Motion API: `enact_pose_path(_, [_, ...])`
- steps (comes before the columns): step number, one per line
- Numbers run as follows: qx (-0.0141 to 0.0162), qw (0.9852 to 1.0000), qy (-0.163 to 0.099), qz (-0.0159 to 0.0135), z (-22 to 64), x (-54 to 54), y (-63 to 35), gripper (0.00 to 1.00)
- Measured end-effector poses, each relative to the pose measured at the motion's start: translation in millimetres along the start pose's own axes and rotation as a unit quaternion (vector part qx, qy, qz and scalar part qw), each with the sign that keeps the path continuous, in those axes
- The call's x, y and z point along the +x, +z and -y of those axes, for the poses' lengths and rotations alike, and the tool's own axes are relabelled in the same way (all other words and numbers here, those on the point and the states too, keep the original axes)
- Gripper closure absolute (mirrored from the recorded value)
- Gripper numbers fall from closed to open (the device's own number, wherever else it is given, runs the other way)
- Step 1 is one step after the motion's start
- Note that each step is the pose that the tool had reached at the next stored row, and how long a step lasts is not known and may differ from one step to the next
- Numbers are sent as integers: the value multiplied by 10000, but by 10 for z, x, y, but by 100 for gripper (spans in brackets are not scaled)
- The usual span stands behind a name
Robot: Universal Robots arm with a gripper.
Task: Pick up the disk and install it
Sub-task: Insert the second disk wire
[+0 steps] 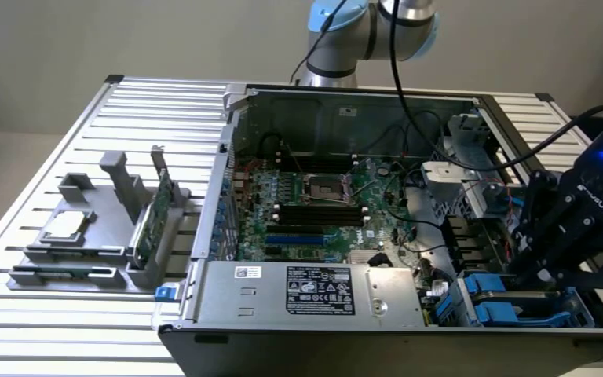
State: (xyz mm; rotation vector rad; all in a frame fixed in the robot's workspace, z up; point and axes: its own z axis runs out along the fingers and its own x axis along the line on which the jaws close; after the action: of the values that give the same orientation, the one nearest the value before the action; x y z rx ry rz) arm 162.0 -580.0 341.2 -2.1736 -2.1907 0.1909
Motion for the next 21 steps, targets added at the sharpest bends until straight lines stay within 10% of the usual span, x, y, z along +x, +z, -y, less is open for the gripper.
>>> enact_pose_path(10, [0,10000,-1,-4,255,-13,-142,75])
enact_pose_path(21, [-2,10000,-1,-4,258,-13,-144,75])
